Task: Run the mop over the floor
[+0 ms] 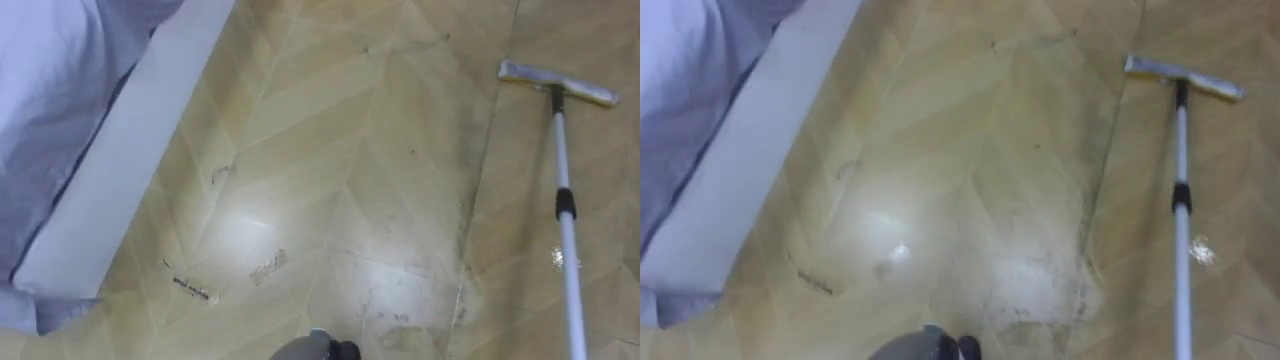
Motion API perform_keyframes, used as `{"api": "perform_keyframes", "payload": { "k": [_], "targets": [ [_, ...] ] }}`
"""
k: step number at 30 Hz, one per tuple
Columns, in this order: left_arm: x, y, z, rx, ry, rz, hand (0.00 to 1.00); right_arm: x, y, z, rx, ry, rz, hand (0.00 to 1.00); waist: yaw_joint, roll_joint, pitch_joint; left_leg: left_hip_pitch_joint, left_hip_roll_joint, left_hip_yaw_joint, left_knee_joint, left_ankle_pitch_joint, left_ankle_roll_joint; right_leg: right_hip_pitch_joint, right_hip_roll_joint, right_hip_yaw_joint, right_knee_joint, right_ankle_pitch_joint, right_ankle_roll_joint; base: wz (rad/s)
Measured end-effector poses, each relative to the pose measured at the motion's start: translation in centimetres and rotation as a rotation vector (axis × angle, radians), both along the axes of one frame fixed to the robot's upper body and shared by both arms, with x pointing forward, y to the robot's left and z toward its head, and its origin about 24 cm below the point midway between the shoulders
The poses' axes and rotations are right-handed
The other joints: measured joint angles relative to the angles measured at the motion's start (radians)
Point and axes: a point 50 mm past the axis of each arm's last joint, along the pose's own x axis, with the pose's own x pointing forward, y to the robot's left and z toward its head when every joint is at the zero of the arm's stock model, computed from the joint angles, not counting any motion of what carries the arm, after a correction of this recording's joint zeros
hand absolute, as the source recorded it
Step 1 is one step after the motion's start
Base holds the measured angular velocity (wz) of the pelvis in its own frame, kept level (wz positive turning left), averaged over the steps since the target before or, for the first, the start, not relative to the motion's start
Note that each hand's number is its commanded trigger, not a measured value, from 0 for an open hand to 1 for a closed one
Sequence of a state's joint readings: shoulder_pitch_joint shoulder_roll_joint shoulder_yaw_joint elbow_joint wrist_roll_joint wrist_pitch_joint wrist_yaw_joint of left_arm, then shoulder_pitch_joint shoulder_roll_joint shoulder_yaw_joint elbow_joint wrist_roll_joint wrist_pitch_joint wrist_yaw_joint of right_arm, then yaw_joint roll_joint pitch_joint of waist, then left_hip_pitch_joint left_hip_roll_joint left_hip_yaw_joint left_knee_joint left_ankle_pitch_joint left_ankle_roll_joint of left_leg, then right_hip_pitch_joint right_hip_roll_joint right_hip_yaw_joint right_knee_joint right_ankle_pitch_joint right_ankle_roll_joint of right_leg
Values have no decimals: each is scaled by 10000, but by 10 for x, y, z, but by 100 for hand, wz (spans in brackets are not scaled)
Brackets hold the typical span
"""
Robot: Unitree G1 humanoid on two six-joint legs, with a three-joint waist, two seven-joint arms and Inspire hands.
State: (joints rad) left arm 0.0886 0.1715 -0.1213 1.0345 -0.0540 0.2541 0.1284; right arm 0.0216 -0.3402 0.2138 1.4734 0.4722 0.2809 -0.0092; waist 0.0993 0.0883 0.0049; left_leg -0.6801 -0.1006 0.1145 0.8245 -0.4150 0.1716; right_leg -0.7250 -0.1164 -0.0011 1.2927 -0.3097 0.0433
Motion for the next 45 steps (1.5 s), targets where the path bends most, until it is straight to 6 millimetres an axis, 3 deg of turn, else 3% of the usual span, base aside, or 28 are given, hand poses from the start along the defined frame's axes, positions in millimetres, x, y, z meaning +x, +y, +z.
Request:
{"api": "perform_keyframes", "payload": {
  "k": [3, 5, 7, 9, 10, 11, 12, 13, 14, 15, 16, 18, 19, 20, 21, 23, 25, 26, 27, 28, 29, 31, 33, 34, 35, 38, 42, 45],
  "targets": [
    [-1, -6, -2, -60, 88, -237, 0, -13, 19, -7, 281, 366, -51, 100, -178, 99, 31, 475, -3, -255, -342, -110, -109, -930, 298, -62, -1731, -311, -54, -22],
    [-4, -11, -3, -81, 208, -349, 0, -11, 26, -10, 437, 396, -35, 100, -200, -6, 45, 1050, 1, -354, -697, -288, -300, -779, 334, -316, -4409, -131, -283, -6],
    [-12, -10, -4, 135, 476, -241, 0, -2, 25, -9, 424, 433, 71, 100, -170, -131, 56, 1432, 103, -419, -453, -688, -486, -499, 381, -571, -4726, 109, -562, -6],
    [-16, -6, -4, 362, 718, -104, 0, 20, 20, -7, 318, 118, 263, 100, 25, -320, 119, 1370, 390, -384, 638, -841, -792, -240, 503, -718, -4331, -348, -833, -19],
    [-14, -2, -2, 483, 671, 134, 0, 39, 16, -3, 219, -159, 401, 100, 187, -519, 131, 760, 686, -310, 2127, -461, -1279, -220, 655, -750, -3924, -628, -1072, -19],
    [-13, 2, -1, 560, 574, 464, 0, 61, 10, 2, 84, -530, 557, 100, 386, -800, 137, 44, 887, -322, 3684, 375, -1579, -236, 748, -737, -3456, -969, -1246, -17],
    [-13, 4, -1, 596, 537, 637, 0, 74, 7, 5, 21, -804, 719, 100, 433, -968, 133, -284, 906, -354, 4350, 937, -1651, -239, 758, -721, -3231, -1145, -1306, -10],
    [-13, 7, 0, 658, 457, 926, 0, 104, 3, 12, -93, -1586, 1028, 100, 481, -1321, 157, -896, 945, -374, 5332, 2212, -1765, -215, 767, -678, -2943, -1422, -1382, 4],
    [-13, 8, 1, 639, 407, 1001, 0, 135, 0, 22, -162, -2542, 1176, 100, 488, -1516, 188, -1460, 961, -451, 6083, 3188, -1924, -114, 889, -682, -2811, -1612, -1450, 8],
    [-13, 9, 1, 628, 390, 993, 0, 147, -2, 27, -205, -2980, 1248, 100, 488, -1565, 197, -1732, 993, -501, 6406, 3238, -1968, -64, 966, -686, -2768, -1724, -1472, 0],
    [-12, 9, 2, 602, 295, 935, 0, 169, -2, 35, -208, -3847, 1419, 100, 614, -1629, 223, -2229, 1187, -510, 6584, 3098, -1802, 95, 1143, -700, -2733, -1839, -1471, -24],
    [-18, 8, 2, 509, 335, 829, 0, 193, 2, 45, 54, -4676, 1439, 100, 964, -1840, 296, -2616, 1235, -488, 5521, 2553, -1664, 469, 1187, -713, -2755, -2076, -1574, -23],
    [-22, 7, 1, 441, 390, 713, 0, 195, 3, 46, 252, -4754, 1238, 100, 1011, -1794, 308, -2523, 1215, -480, 3761, 2188, -1738, 843, 1186, -774, -2907, -2266, -1496, 15],
    [-24, 7, 1, 392, 399, 639, 0, 191, 3, 44, 348, -4716, 1098, 100, 998, -1658, 332, -2232, 1241, -469, 1725, 2059, -1735, 1244, 1186, -845, -3138, -2468, -1395, 23],
    [-23, 8, 1, 359, 373, 628, 0, 189, 3, 43, 383, -4672, 1041, 100, 993, -1635, 319, -2102, 1234, -463, 914, 2033, -1683, 1410, 1174, -836, -3252, -2552, -1333, 26],
    [-25, 8, 0, 147, 554, 550, 0, 164, -3, 34, 386, -4158, 746, 100, 917, -1536, 218, -1617, 996, -183, 271, 1724, -905, 2040, 863, -855, -3846, -2702, -885, 26],
    [-22, 7, -1, 110, 560, 359, 0, 135, -7, 24, 346, -3616, 442, 100, 904, -1317, 195, -1130, 638, -65, 156, 1371, -467, 2353, 564, -754, -3706, -2622, -604, 17],
    [-18, 6, 0, 154, 384, 254, 0, 111, -9, 18, 263, -3050, 292, 100, 825, -1196, 133, -851, 356, 26, 49, 1214, -250, 2247, 328, -614, -3119, -2338, -136, 21],
    [-15, 6, 0, 191, 277, 206, 0, 97, -11, 15, 212, -2663, 249, 100, 774, -1126, 108, -695, 248, 81, 5, 1111, -149, 2126, 233, -508, -2688, -2089, -3, 26],
    [-9, 5, 1, 221, 50, 132, 0, 73, -13, 11, 59, -1952, 57, 100, 669, -908, 88, -426, 74, 57, -29, 909, -35, 1920, 123, -274, -1918, -1560, 105, 19],
    [-5, 4, 1, 224, -186, 110, 0, 50, -12, 8, -123, -1294, -46, 100, 566, -716, 42, -152, -2, 27, -203, 778, 33, 1602, 130, -63, -1502, -1319, 154, 9],
    [0, 4, 2, 362, -384, 205, 0, 34, -5, 3, -285, -651, 208, 100, 394, -527, 43, 259, 10, 22, -744, 788, 13, 879, 130, -11, -1712, -1322, 151, -12],
    [-2, 4, 2, 581, -247, 84, 0, 23, 10, -4, -138, -224, 463, 100, 87, -477, 10, 779, 37, -40, -1325, 838, -66, 667, 122, -42, -3358, -1193, 43, -9],
    [-2, 4, 2, 616, -210, 39, 0, 16, 20, -8, 65, -51, 397, 100, -86, -585, 50, 1183, 27, -32, -1700, 867, -119, 851, 135, -66, -4819, -715, -28, 6],
    [-3, 2, 1, 574, -155, 21, 0, 10, 26, -10, 226, 46, 308, 100, -243, -607, 70, 1552, 16, -95, -1980, 846, -208, 1080, 184, -144, -5729, 124, -75, 7],
    [-5, -13, -3, 118, -49, 524, 0, 6, 30, -11, 360, 154, 308, 100, -252, -567, 42, 2493, 272, -332, -3081, 1033, -520, 2172, 585, -364, -7236, 541, -276, -16],
    [-9, -13, -3, 88, 70, 640, 0, 4, 39, -14, 763, 303, 316, 100, -408, -816, 91, 3802, 450, -390, -4187, 1253, -719, 3413, 793, -491, -8173, 640, -436, -2],
    [-17, -9, -5, 194, 344, 821, 0, 4, 40, -14, 941, 367, 462, 100, -368, -909, 49, 4768, 597, -488, -4778, 1332, -858, 4400, 994, -602, -8847, 713, -555, -1]
  ]
}}
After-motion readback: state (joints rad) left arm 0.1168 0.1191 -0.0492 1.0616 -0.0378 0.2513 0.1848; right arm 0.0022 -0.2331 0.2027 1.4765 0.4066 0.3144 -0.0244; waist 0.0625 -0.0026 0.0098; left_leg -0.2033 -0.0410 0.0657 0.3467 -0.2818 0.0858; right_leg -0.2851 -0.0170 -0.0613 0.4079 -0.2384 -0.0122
